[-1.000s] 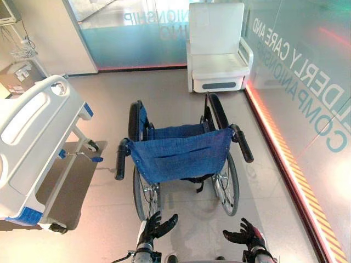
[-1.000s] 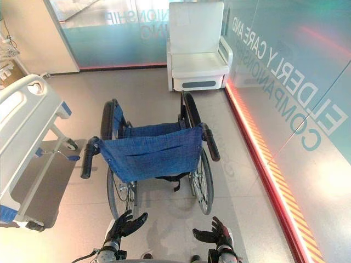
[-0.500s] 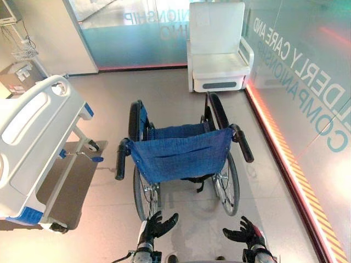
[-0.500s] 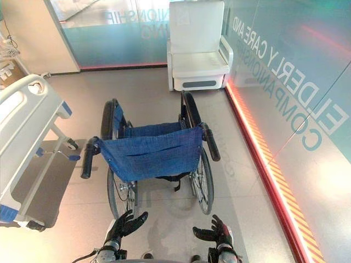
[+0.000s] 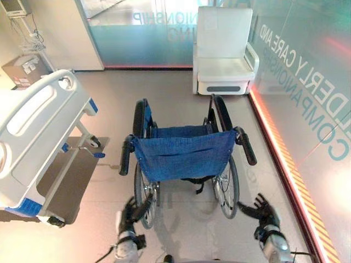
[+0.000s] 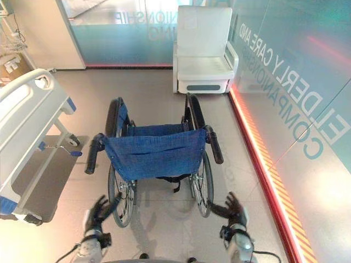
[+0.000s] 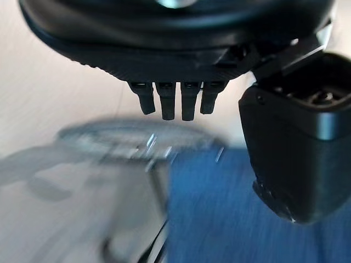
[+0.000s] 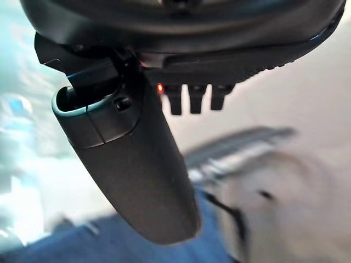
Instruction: Push the wheelchair next to the bed
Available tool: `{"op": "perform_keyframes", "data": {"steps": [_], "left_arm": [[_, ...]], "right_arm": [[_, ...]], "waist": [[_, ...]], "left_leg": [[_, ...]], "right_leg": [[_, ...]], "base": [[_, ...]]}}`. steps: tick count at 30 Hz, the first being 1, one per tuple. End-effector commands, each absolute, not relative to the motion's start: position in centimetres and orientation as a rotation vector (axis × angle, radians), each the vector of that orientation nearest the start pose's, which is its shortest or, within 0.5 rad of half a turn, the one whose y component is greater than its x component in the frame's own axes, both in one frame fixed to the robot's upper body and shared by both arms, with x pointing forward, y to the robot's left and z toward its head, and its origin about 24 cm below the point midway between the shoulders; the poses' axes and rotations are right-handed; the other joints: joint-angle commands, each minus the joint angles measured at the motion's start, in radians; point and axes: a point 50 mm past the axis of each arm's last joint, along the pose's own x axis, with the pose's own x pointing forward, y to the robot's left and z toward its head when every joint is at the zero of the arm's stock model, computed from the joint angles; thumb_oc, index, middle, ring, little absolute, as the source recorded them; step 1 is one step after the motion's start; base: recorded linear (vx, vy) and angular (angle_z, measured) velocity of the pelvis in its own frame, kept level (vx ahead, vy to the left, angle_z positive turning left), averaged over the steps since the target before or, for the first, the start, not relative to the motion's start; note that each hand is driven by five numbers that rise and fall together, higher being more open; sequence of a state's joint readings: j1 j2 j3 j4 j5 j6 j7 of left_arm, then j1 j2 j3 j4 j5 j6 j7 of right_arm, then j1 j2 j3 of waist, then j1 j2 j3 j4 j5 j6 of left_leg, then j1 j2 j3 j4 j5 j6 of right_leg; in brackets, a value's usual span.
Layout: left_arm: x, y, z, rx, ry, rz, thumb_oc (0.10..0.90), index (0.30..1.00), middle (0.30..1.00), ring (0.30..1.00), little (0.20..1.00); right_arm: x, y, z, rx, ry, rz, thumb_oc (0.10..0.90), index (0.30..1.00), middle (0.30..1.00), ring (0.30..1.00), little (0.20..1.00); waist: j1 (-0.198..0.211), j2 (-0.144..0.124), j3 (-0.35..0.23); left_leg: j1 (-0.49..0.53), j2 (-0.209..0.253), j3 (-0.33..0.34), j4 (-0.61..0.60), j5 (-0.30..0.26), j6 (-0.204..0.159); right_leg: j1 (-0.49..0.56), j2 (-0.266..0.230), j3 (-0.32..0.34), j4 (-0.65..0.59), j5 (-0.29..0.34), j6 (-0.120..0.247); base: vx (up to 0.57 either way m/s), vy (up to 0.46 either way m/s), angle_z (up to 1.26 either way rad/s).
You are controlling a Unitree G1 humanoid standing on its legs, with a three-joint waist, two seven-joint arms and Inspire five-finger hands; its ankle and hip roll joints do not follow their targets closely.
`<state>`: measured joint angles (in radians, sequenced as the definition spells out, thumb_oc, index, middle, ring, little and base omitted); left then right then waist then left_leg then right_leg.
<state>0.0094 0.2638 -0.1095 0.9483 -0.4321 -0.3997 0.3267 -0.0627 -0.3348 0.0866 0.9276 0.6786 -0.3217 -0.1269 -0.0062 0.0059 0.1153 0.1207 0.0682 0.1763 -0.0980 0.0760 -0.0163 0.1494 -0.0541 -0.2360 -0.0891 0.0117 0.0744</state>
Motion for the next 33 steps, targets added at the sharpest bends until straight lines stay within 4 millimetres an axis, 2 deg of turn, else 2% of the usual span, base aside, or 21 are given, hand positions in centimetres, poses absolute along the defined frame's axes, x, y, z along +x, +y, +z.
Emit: {"op": "perform_keyframes", "data": {"steps": [1,2,3,4,6,7,8,9,12,16,18,21,25,33], "left_arm": [[22.9,29.7,-4.0,0.069,0.219,0.673,0.800,0.900,0.900,0.900,0.900],[22.9,29.7,-4.0,0.069,0.218,0.673,0.800,0.900,0.900,0.900,0.900],[24.2,31.1,-2.0,0.079,0.160,0.709,0.800,0.900,0.900,0.900,0.900],[24.7,31.4,-1.4,0.080,0.142,0.718,0.800,0.900,0.900,0.900,0.900],[26.0,32.3,0.8,0.089,0.076,0.742,0.800,0.900,0.900,0.900,0.900],[26.6,32.6,1.9,0.093,0.039,0.749,0.800,0.900,0.900,0.900,0.900],[26.6,32.6,1.9,0.093,0.039,0.749,0.800,0.900,0.900,0.900,0.900],[27.5,32.9,3.4,0.099,-0.003,0.750,0.800,0.900,0.900,0.900,0.900],[29.2,33.0,6.1,0.107,-0.074,0.726,0.800,0.900,0.900,0.900,0.900],[31.1,32.3,9.1,0.112,-0.153,0.632,0.800,0.900,0.900,0.900,0.900],[32.0,31.4,10.1,0.110,-0.175,0.553,0.800,0.900,0.900,0.900,0.900],[33.2,29.4,11.1,0.146,-0.165,0.366,0.800,0.900,0.900,0.900,0.900],[33.5,28.5,11.8,0.190,-0.150,0.239,0.800,0.900,0.900,0.900,0.900],[33.6,27.0,11.8,0.312,-0.104,0.053,0.800,0.900,0.900,0.900,0.900]], "right_arm": [[25.1,-32.3,-1.1,0.194,0.129,-0.583,0.800,0.900,0.900,0.900,0.900],[25.1,-32.3,-1.1,0.194,0.128,-0.583,0.800,0.900,0.900,0.900,0.900],[26.6,-33.5,1.5,0.182,0.057,-0.605,0.800,0.900,0.900,0.900,0.900],[27.1,-33.8,2.3,0.177,0.035,-0.607,0.800,0.900,0.900,0.900,0.900],[28.6,-34.4,5.3,0.167,-0.055,-0.607,0.800,0.900,0.900,0.900,0.900],[29.3,-34.2,6.8,0.160,-0.108,-0.598,0.800,0.900,0.900,0.900,0.900],[29.3,-34.2,6.8,0.160,-0.108,-0.598,0.800,0.900,0.900,0.900,0.900],[30.3,-33.9,8.7,0.157,-0.166,-0.582,0.800,0.900,0.900,0.900,0.900],[31.8,-32.8,11.9,0.137,-0.260,-0.550,0.800,0.900,0.900,0.900,0.900],[32.9,-31.4,14.7,0.119,-0.346,-0.499,0.800,0.900,0.900,0.900,0.900],[33.5,-30.5,15.6,0.109,-0.368,-0.455,0.800,0.900,0.900,0.900,0.900],[34.3,-28.8,15.9,0.023,-0.306,-0.334,0.800,0.900,0.900,0.900,0.900],[34.5,-27.9,15.7,-0.063,-0.238,-0.245,0.800,0.900,0.900,0.900,0.900],[34.9,-26.5,14.8,-0.126,-0.147,-0.137,0.800,0.900,0.900,0.900,0.900]], "waist": [[0.031,-0.027,-0.024],[0.031,-0.027,-0.023],[0.032,-0.027,-0.033],[0.031,-0.026,-0.034],[0.027,-0.024,-0.043],[0.025,-0.022,-0.046],[0.025,-0.022,-0.046],[0.023,-0.019,-0.048],[0.018,-0.015,-0.050],[0.014,-0.008,-0.052],[0.013,-0.005,-0.051],[0.015,-0.003,-0.046],[0.017,-0.003,-0.039],[0.023,-0.003,-0.022]], "left_leg": [[0.059,-0.048,-0.025,0.015,-0.124,0.016],[0.059,-0.048,-0.025,0.015,-0.124,0.016],[0.063,-0.050,-0.028,0.012,-0.126,0.014],[0.065,-0.050,-0.029,0.012,-0.126,0.014],[0.068,-0.051,-0.030,0.011,-0.126,0.012],[0.068,-0.053,-0.031,0.011,-0.125,0.011],[0.068,-0.053,-0.031,0.011,-0.125,0.011],[0.066,-0.053,-0.031,0.011,-0.124,0.008],[0.063,-0.055,-0.032,0.011,-0.121,0.006],[0.057,-0.057,-0.029,0.011,-0.118,0.002],[0.052,-0.058,-0.030,0.011,-0.117,0.001],[0.041,-0.059,-0.027,0.014,-0.114,0.001],[0.026,-0.060,-0.026,0.013,-0.108,0.001],[0.014,-0.056,-0.018,0.017,-0.102,0.002]], "right_leg": [[0.014,-0.012,-0.001,0.037,-0.032,0.000],[0.015,-0.012,-0.001,0.037,-0.032,0.000],[0.021,-0.011,-0.004,0.032,-0.032,0.000],[0.023,-0.011,-0.005,0.030,-0.032,0.000],[0.028,-0.012,-0.007,0.026,-0.033,0.000],[0.030,-0.012,-0.008,0.025,-0.033,0.000],[0.030,-0.012,-0.009,0.025,-0.033,0.000],[0.031,-0.013,-0.010,0.023,-0.032,0.001],[0.031,-0.014,-0.011,0.019,-0.032,0.002],[0.030,-0.014,-0.012,0.014,-0.030,0.002],[0.026,-0.015,-0.012,0.014,-0.030,0.001],[0.018,-0.018,-0.013,0.015,-0.029,0.003],[0.006,-0.019,-0.015,0.014,-0.026,0.005],[-0.006,-0.020,-0.019,0.020,-0.023,0.005]], "base": [[0.03,0.001,0.03],[0.03,0.009,0.05],[0.02,0.010,0.04],[0.03,0.023,0.03],[0.02,0.039,0.02],[0.00,0.033,0.02],[0.00,0.033,0.01],[0.00,0.000,0.00],[-0.01,0.022,0.01],[0.00,0.000,0.00],[0.00,0.000,0.00],[-0.02,0.001,0.01],[-0.05,-0.012,0.03],[0.00,-0.001,0.00]]}}
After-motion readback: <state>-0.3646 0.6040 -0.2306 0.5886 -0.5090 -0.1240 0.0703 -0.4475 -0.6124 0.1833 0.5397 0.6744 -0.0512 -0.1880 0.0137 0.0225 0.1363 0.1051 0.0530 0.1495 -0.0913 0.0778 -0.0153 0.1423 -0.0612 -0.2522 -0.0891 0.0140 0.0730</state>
